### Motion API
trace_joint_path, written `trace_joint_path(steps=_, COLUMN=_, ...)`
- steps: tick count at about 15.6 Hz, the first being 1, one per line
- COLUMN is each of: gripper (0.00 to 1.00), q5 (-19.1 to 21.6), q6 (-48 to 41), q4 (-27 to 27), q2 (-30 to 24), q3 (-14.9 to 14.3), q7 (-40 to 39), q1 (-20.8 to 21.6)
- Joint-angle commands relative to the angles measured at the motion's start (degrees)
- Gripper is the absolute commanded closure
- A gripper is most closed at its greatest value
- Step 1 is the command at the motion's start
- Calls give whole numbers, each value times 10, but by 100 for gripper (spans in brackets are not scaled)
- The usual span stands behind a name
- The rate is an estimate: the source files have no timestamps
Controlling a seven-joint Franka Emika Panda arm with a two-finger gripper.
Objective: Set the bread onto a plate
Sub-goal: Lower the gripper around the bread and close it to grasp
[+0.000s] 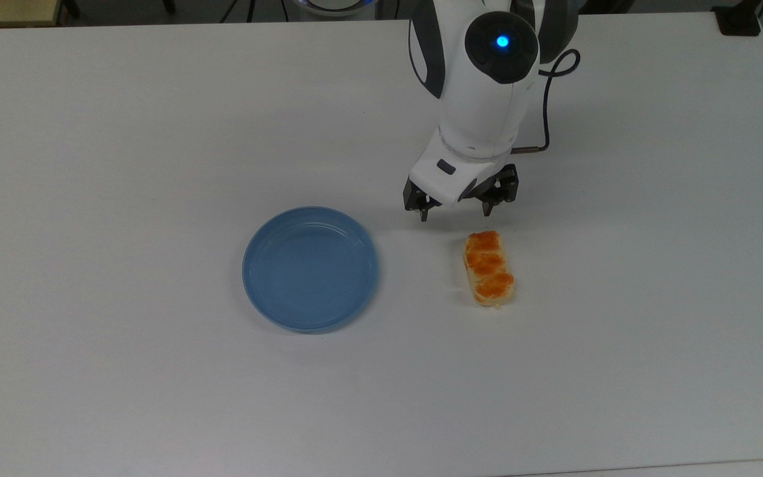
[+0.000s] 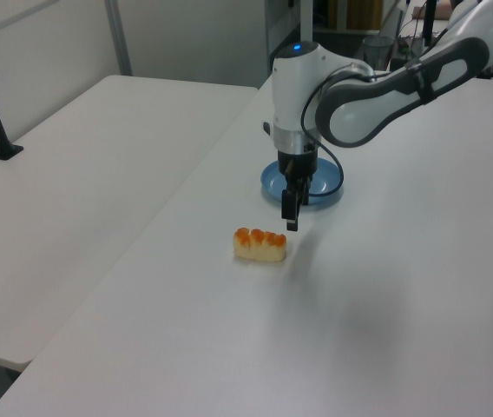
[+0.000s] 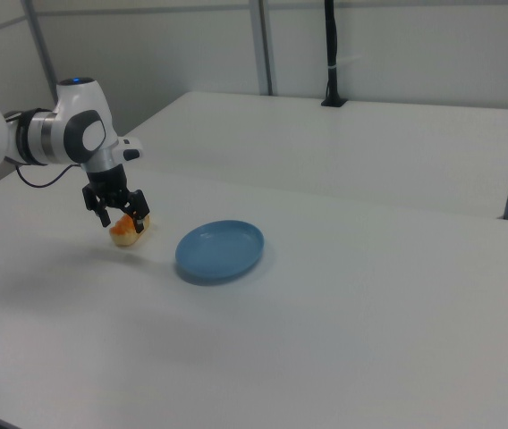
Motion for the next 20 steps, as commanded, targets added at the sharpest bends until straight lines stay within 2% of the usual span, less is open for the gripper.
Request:
trace_joint_path(steps=1, gripper=0, q5=-8, q6=22, q4=33, q2=31, q3=-8, q7=37, q1=11)
trace_joint_path(steps=5, gripper=0, q5=-6, q6=26, q4=51, q2=41, q3=-6, q7=39, q1=15)
trace_joint_path(steps=8, gripper=0, q5=-6, q6=69, q4=55, q2=57, q3=-5, q7=69, q1=24)
trace_joint_path(steps=12, gripper=0, q5=-8, q6=85, q4=102, q2=101, q3=-5, q7=81, q1=31)
trace_joint_path(steps=20, gripper=0, q5=-8, q6=119, q4=104, q2=123, q3=-9, q7=82, q1=44)
